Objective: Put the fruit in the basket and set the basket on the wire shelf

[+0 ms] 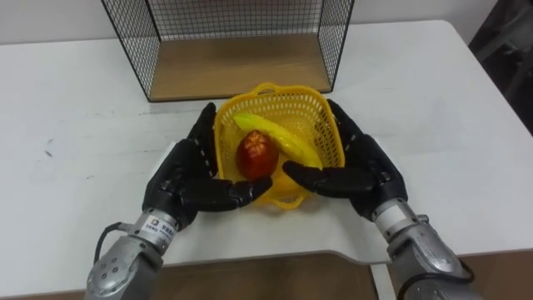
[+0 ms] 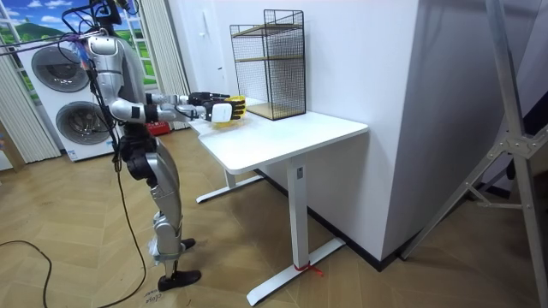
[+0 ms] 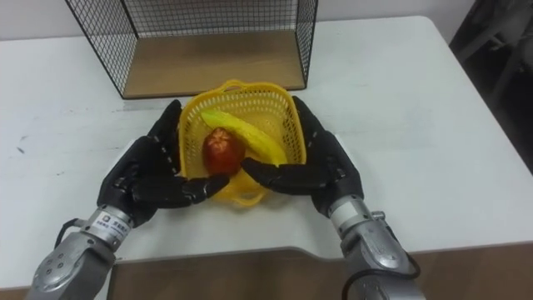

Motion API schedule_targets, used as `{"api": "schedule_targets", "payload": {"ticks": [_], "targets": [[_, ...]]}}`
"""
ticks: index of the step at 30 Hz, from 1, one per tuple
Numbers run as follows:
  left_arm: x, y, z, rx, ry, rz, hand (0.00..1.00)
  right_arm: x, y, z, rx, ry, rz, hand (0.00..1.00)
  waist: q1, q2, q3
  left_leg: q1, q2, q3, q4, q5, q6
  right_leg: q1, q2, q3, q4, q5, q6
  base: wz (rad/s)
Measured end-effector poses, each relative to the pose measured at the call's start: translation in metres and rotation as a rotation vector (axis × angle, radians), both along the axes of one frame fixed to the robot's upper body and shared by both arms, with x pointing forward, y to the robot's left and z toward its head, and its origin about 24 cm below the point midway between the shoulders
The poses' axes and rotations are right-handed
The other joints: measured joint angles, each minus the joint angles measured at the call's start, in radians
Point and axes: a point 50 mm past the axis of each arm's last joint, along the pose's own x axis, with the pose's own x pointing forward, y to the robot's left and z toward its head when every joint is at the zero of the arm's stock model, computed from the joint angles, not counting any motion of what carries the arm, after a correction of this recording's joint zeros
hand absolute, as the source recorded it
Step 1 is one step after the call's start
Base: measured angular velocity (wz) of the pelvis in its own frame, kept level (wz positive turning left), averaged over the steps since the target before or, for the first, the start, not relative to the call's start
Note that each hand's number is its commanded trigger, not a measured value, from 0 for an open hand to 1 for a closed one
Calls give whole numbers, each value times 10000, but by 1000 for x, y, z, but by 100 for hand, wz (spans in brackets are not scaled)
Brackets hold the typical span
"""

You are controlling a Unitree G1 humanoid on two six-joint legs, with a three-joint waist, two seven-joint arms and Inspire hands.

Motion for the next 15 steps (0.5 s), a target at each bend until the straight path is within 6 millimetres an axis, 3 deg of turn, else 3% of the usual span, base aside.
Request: {"api": "schedule_targets", "payload": {"ticks": [10, 15], "targets": [[7, -2, 25, -208, -1131, 210, 0, 4, 3, 14, 68, -621, -112, 0, 1, 8, -5, -27, 12, -61, 68, -2, -4, 15, 13, -45, 24, 18, -26, 0], [7, -2, 27, -234, -1181, 400, 0, 6, 5, 16, 99, -703, -35, 0, -14, 7, -5, 12, 13, -75, 73, -2, -4, 59, 13, -46, 22, 18, -26, 0]]}}
